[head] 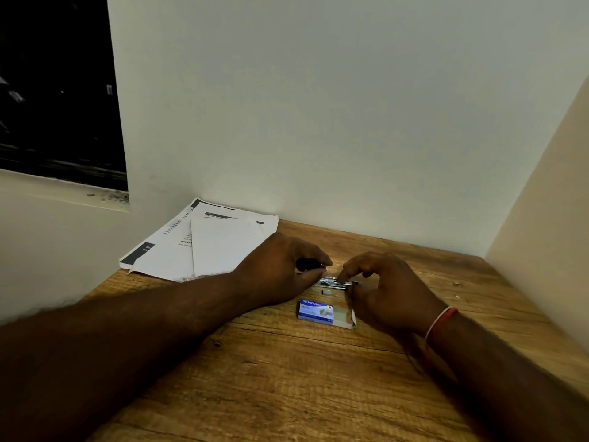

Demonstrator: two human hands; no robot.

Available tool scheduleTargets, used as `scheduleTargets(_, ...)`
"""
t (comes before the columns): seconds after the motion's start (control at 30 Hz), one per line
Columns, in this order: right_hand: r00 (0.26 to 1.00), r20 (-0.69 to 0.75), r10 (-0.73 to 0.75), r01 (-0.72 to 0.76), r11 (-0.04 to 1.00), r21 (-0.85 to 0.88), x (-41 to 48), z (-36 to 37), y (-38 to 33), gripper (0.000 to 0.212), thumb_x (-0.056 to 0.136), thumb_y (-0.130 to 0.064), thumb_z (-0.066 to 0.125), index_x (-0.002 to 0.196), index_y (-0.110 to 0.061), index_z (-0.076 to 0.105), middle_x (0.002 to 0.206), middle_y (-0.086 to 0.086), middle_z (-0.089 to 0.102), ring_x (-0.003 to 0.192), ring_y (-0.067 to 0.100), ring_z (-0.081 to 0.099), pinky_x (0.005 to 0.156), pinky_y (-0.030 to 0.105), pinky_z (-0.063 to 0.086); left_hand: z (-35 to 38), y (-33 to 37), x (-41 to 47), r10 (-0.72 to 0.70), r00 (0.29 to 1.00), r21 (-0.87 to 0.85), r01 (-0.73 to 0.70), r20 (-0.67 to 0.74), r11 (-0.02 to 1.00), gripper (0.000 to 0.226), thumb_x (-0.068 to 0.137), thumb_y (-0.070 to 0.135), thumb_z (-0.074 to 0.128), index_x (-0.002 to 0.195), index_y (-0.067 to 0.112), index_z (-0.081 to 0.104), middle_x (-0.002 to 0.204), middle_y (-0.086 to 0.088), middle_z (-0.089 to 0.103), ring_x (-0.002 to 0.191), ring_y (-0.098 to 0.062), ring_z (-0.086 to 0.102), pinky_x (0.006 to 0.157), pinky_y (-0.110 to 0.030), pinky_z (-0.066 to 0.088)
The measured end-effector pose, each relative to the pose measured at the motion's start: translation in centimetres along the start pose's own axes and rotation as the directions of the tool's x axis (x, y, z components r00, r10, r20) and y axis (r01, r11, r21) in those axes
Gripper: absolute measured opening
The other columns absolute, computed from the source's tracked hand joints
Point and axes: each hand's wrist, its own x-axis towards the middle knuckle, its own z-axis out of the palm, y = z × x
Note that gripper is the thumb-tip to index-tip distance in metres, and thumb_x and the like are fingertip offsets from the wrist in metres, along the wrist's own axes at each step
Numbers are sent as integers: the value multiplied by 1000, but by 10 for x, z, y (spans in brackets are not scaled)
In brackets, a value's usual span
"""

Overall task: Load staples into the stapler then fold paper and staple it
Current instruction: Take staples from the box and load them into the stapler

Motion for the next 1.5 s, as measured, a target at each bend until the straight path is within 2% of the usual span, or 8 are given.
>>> scheduleTargets(0.17,995,-3,105,-104,990,92,-2,-7,6,27,91,-23,81,90,-49,85,101,-19,80,99,3,68,86,38,63,0,1,0,-30,1000,2,30,-3,1000,22,96,27,88,119,26,89,105,10,87,91,-4,79,88,-31,67)
scheduleTargets(0.33,990,27,141,-144,971,191,-4,-11,6,23,93,-22,86,90,-44,88,84,-10,83,75,5,75,58,14,54,1,4,0,-16,1000,2,16,-1,1000,22,96,26,88,118,26,89,105,11,87,90,-3,78,86,-26,66)
scheduleTargets(0.43,986,36,161,-164,951,261,-6,-14,4,19,91,-18,88,91,-36,89,83,-7,84,68,4,73,57,16,54,2,3,-1,-20,1000,-2,20,-6,1000,21,96,26,88,117,27,89,104,11,87,91,-4,79,86,-29,67)
scheduleTargets(0.63,975,58,213,-220,915,338,-6,-16,4,14,89,-13,89,92,-27,90,85,-2,85,87,26,81,77,38,67,2,4,-1,-31,999,-22,30,-26,999,20,96,25,89,116,26,90,105,10,87,93,-2,79,86,-23,66)
scheduleTargets(0.77,971,61,229,-235,898,372,-6,-15,7,12,88,-12,90,90,-24,91,82,1,85,79,26,80,69,34,65,3,3,-1,-10,1000,-7,10,-24,1000,20,96,26,89,116,26,90,106,11,87,93,-1,77,84,-22,65)
scheduleTargets(1.03,971,64,232,-238,894,379,-5,-12,11,13,88,-11,89,91,-24,90,86,0,86,87,27,82,75,35,68,10,4,5,30,999,-25,-29,36,999,23,99,22,86,121,27,88,114,11,86,100,-3,76,88,-25,63)
scheduleTargets(1.33,981,57,185,-194,930,312,-5,-5,6,11,87,-18,91,92,-29,90,87,-8,85,87,13,81,82,36,69,13,1,6,43,970,77,-64,241,995,27,108,38,73,132,39,82,114,17,75,109,-5,63,89,-36,59)
scheduleTargets(1.5,987,26,161,-162,945,284,-5,-4,7,9,85,-21,93,87,-29,89,83,-10,84,81,8,78,71,27,64,11,0,6,20,963,96,-47,268,994,27,107,40,74,133,39,83,113,18,73,109,-5,63,88,-35,59)
